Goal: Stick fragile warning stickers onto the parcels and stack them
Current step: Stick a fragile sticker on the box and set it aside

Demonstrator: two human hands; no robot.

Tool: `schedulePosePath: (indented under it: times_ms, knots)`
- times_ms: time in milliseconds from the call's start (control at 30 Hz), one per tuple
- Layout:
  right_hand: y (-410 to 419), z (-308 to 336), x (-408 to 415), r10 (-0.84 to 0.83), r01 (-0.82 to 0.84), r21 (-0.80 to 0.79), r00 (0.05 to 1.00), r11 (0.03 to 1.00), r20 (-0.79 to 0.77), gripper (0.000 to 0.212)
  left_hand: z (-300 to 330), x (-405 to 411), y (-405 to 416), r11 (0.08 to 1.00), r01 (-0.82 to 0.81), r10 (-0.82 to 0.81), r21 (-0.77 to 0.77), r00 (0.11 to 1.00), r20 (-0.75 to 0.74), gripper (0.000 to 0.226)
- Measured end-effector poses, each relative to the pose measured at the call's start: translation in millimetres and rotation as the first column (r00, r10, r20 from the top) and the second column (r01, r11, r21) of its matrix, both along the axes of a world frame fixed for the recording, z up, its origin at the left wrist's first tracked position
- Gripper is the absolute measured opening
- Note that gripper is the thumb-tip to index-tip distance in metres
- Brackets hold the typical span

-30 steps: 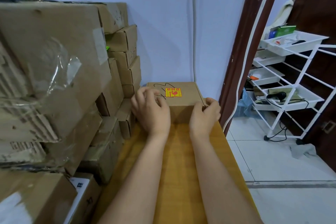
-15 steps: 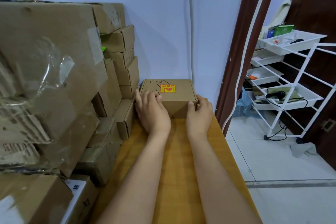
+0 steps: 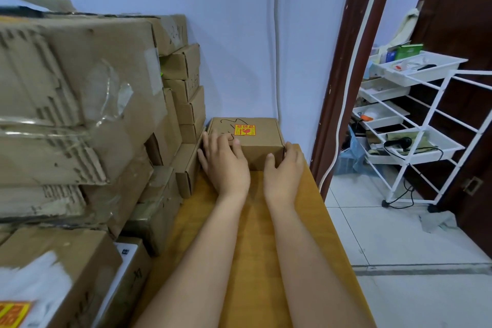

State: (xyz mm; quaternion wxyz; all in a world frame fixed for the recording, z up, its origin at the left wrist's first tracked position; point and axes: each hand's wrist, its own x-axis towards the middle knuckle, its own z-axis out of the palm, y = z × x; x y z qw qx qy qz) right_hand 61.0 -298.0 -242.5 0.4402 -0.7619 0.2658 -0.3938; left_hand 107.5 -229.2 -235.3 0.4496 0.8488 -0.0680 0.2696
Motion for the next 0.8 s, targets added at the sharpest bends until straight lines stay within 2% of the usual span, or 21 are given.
schedulePosePath:
  times_ms: [133, 267, 367, 600, 733, 800]
  knots:
    - [12, -3, -16, -0.006, 0.008, -0.074, 1.000, 0.997, 0.023, 0.038, -4, -40, 5, 0.999, 0.042, -0.043, -0.033, 0.999, -0.024, 0.037]
    - [23, -3, -33, 0.025, -0.025, 0.008, 0.999, 1.000, 0.022, 0.035, -3, -74, 18, 0.988, 0.121, -0.141, -0.099, 0.962, -0.233, 0.046]
    - [32, -1, -54, 0.083, -0.082, 0.052, 0.996, 0.995, -0.019, 0.035, -1, -92, 32, 0.985, 0.150, -0.171, -0.089, 0.931, -0.321, 0.046]
    - [59, 2, -130, 0.106, -0.092, 0.085, 0.978, 0.992, -0.181, 0.027, 1, -156, 64, 0.945, 0.321, -0.318, -0.057, 0.873, -0.370, 0.044]
    - [75, 11, -180, 0.130, -0.128, 0.029, 0.933, 0.991, -0.335, 0.027, 14, -192, 89, 0.886, 0.460, -0.406, 0.056, 0.829, -0.385, 0.043]
    - [81, 24, -202, 0.144, -0.143, 0.027, 0.925, 0.989, -0.351, 0.027, 28, -211, 103, 0.848, 0.522, -0.455, 0.086, 0.802, -0.387, 0.041]
